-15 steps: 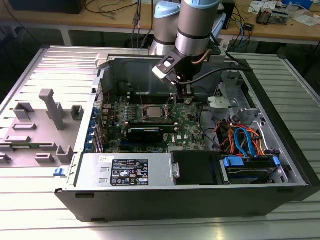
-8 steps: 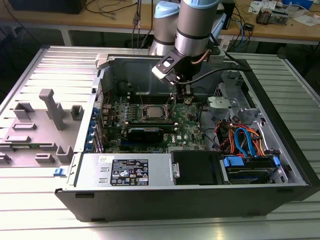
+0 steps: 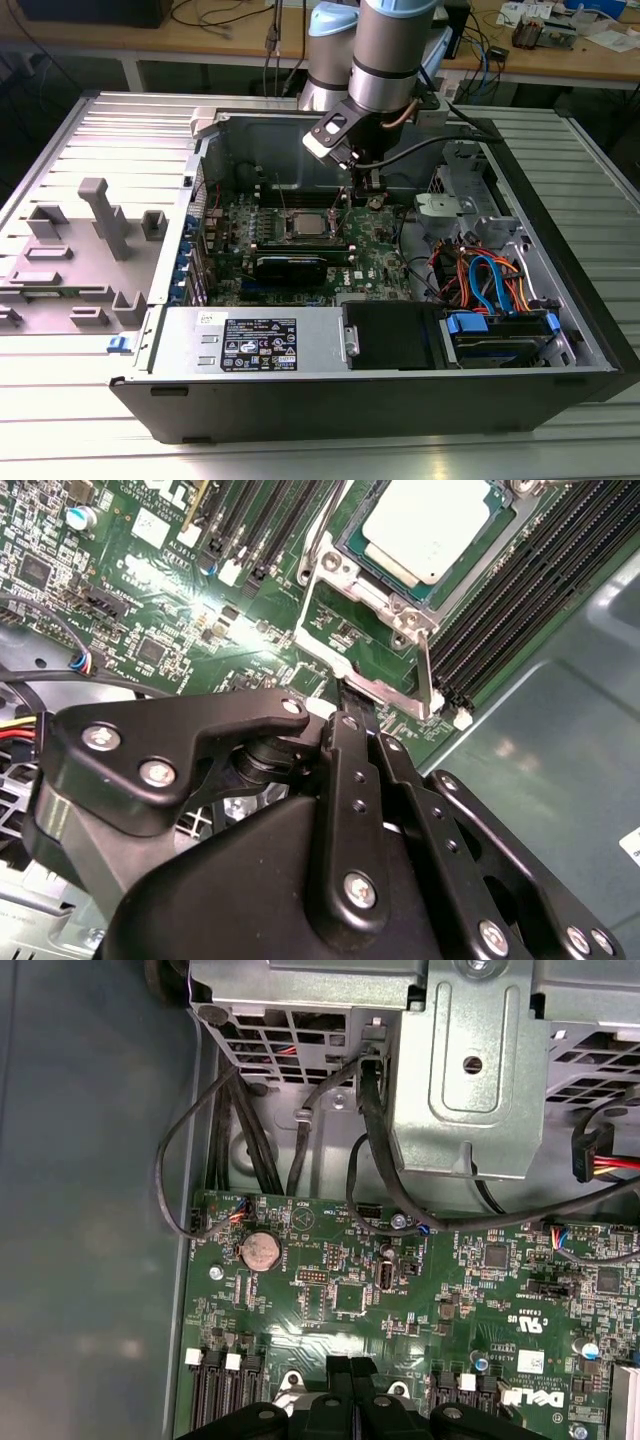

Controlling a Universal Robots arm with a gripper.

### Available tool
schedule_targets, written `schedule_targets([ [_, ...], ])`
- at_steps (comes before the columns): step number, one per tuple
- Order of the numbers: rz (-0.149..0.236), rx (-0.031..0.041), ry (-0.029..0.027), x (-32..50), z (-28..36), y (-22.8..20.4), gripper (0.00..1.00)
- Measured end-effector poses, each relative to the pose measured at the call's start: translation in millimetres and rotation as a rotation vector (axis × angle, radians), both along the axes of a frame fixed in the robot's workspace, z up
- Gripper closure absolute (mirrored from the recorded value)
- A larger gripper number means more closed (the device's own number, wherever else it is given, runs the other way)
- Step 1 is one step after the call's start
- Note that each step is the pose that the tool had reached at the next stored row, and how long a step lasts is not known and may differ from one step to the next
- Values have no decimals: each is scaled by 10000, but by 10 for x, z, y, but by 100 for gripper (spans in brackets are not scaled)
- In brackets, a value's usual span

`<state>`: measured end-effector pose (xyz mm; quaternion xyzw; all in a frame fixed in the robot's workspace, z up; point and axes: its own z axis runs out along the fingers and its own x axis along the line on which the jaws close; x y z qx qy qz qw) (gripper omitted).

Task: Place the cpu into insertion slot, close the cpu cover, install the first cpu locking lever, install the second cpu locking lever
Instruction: 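Close the cpu cover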

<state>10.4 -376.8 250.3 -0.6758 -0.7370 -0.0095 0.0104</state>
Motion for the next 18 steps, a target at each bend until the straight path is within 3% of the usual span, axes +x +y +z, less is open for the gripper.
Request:
schedule_targets([
  [18, 1, 0, 0, -63, 0, 1, 89],
])
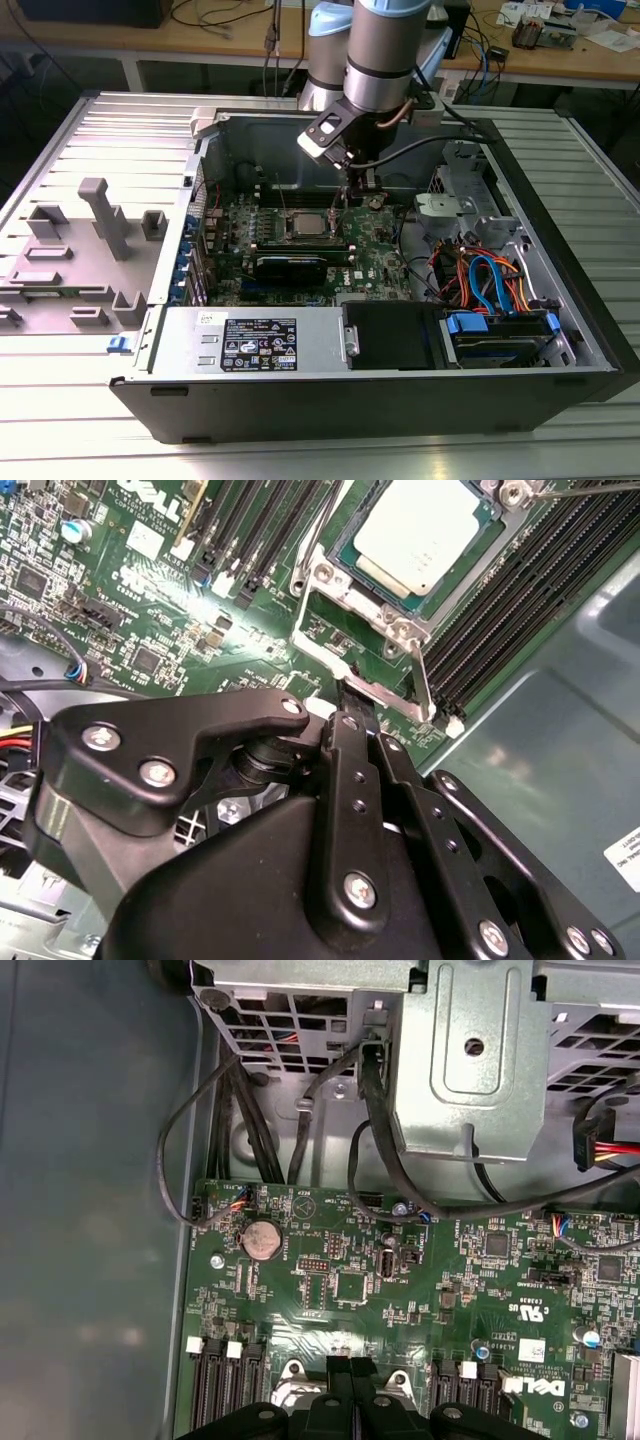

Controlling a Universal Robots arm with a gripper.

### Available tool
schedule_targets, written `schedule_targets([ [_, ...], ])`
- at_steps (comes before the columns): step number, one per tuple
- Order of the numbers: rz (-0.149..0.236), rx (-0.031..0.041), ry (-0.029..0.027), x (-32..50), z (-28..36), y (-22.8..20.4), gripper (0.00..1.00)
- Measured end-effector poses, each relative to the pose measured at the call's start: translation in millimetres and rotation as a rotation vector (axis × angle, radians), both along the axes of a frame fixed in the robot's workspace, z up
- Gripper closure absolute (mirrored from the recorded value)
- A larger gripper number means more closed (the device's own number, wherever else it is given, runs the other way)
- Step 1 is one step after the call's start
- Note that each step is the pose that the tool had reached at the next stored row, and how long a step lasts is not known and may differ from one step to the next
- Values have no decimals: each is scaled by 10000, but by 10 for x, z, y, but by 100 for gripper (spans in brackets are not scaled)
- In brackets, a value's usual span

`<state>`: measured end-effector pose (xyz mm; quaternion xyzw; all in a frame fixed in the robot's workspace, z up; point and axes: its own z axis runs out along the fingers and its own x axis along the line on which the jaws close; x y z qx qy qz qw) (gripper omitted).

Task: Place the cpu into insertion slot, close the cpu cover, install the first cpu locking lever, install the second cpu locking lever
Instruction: 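Close the cpu cover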

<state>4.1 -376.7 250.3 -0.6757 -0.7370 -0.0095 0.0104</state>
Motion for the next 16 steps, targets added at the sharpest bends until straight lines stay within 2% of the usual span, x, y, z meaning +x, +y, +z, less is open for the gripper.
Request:
schedule_targets([
  [16, 0, 0, 0, -99, 0, 0, 89],
])
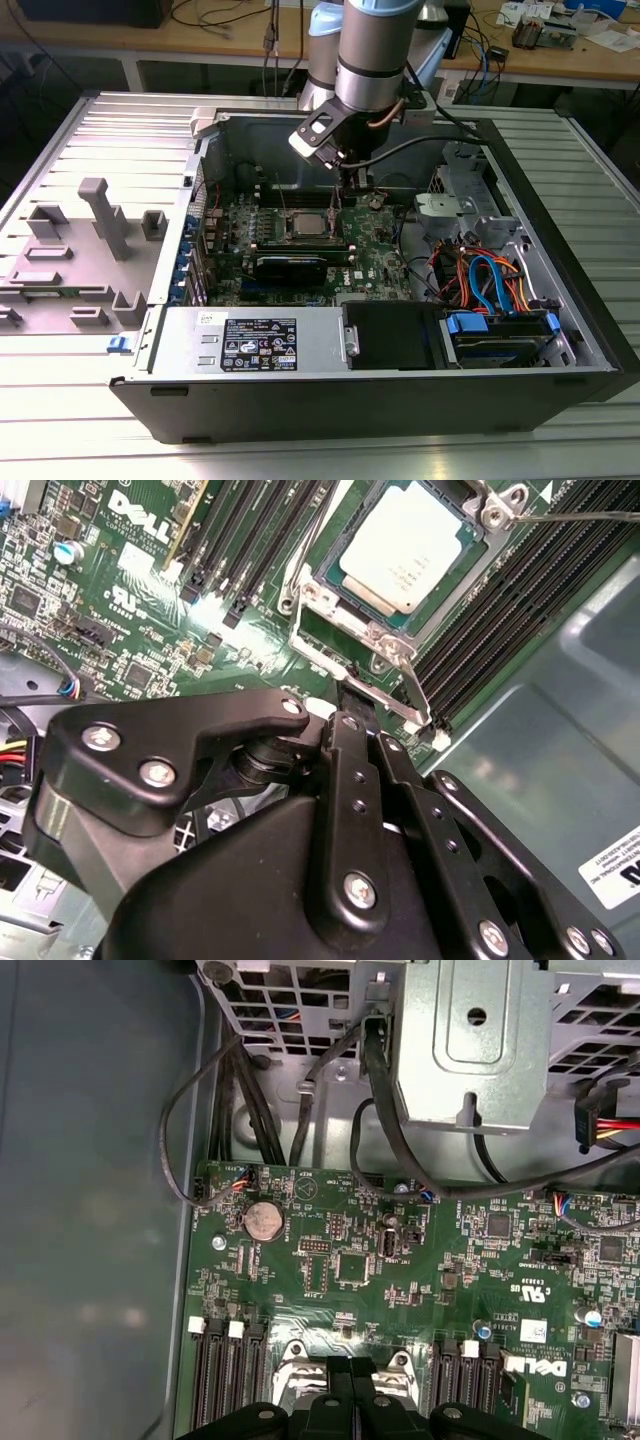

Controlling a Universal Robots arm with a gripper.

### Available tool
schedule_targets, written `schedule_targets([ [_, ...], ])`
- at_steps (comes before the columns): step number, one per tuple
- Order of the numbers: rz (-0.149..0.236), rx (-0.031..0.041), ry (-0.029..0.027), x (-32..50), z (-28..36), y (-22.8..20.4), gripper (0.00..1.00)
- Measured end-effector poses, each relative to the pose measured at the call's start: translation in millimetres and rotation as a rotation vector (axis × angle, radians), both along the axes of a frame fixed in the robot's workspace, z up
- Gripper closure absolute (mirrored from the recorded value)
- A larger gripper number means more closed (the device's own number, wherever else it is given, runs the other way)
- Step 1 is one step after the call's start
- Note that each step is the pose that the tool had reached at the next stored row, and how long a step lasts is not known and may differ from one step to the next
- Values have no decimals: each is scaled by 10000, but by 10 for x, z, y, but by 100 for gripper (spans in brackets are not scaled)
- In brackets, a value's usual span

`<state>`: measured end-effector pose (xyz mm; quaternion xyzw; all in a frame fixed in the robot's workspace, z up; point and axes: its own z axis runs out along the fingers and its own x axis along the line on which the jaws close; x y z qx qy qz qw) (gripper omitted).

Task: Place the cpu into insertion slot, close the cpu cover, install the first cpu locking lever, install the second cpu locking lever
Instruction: 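Close the cpu cover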

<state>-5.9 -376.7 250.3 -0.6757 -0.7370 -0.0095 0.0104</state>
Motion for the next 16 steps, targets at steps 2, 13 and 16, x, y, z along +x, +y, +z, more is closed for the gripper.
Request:
schedule_targets([
  [2, 1, 1, 0, -3, 0, 0, 89],
  [13, -3, 1, 0, -25, 0, 0, 89],
  [16, 1, 1, 0, -34, 0, 0, 89],
])
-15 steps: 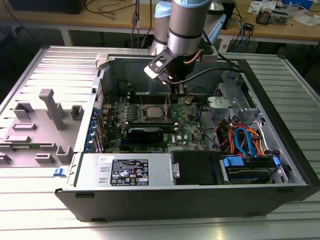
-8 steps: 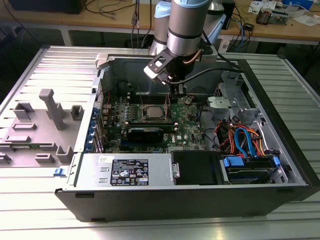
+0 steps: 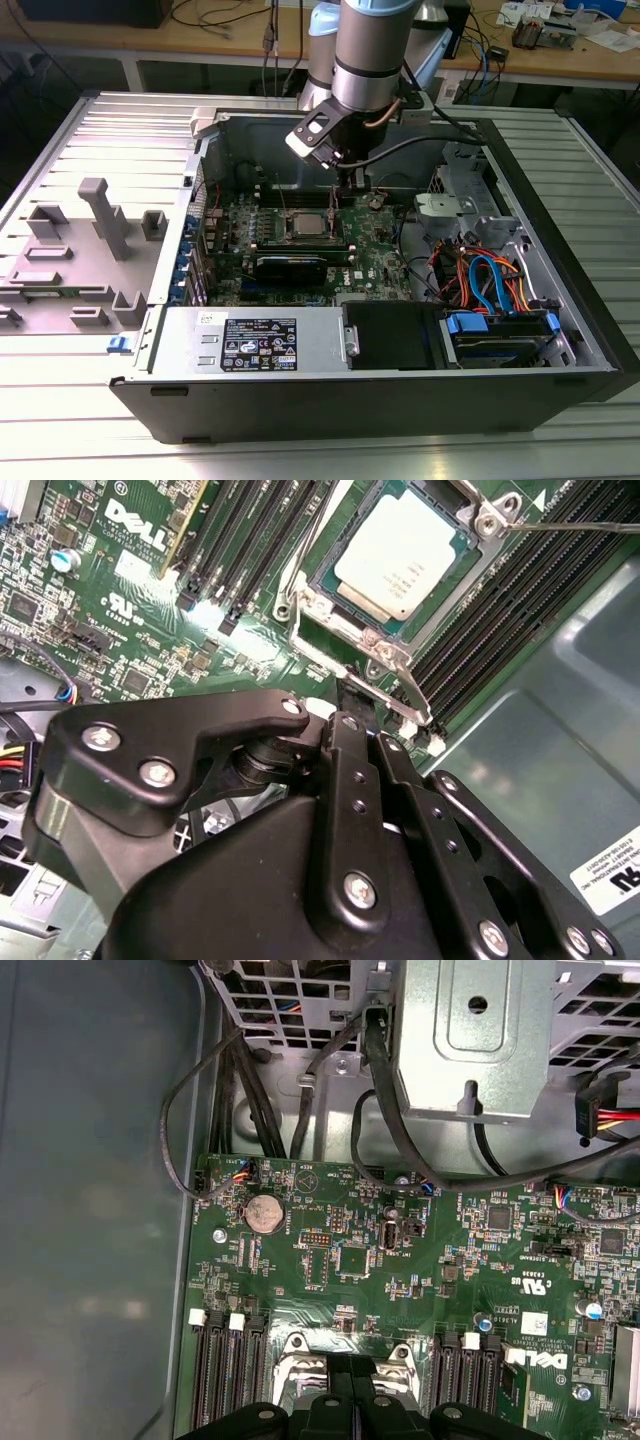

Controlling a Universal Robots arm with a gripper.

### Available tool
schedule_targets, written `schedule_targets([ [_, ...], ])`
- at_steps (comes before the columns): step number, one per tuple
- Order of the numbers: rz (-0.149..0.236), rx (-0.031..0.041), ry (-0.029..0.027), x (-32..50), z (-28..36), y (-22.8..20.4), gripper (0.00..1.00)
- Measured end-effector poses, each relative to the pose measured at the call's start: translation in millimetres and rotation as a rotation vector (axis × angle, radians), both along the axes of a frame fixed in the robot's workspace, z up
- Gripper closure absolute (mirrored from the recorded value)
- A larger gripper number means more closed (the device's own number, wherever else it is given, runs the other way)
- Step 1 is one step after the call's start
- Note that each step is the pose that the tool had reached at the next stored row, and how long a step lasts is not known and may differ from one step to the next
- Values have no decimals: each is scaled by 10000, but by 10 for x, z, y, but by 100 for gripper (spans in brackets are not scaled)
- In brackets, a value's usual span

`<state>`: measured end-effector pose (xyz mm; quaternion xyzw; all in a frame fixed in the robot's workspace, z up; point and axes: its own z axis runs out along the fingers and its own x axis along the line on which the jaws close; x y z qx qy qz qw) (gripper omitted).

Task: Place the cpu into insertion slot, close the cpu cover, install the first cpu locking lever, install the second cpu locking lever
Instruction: 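Close the cpu cover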

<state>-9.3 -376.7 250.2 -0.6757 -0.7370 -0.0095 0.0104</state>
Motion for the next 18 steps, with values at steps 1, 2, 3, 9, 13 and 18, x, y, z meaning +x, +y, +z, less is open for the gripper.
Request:
schedule_targets([
  [1, 0, 0, 0, -3, 0, 0, 89],
  [2, -1, 1, 0, -7, 0, 0, 89],
  [3, 0, 0, 0, -7, 0, 0, 89],
  [9, 0, 0, 0, -16, 0, 0, 89],
  [13, 0, 0, 0, -17, 0, 0, 89],
  [18, 0, 0, 0, -18, 0, 0, 89],
])
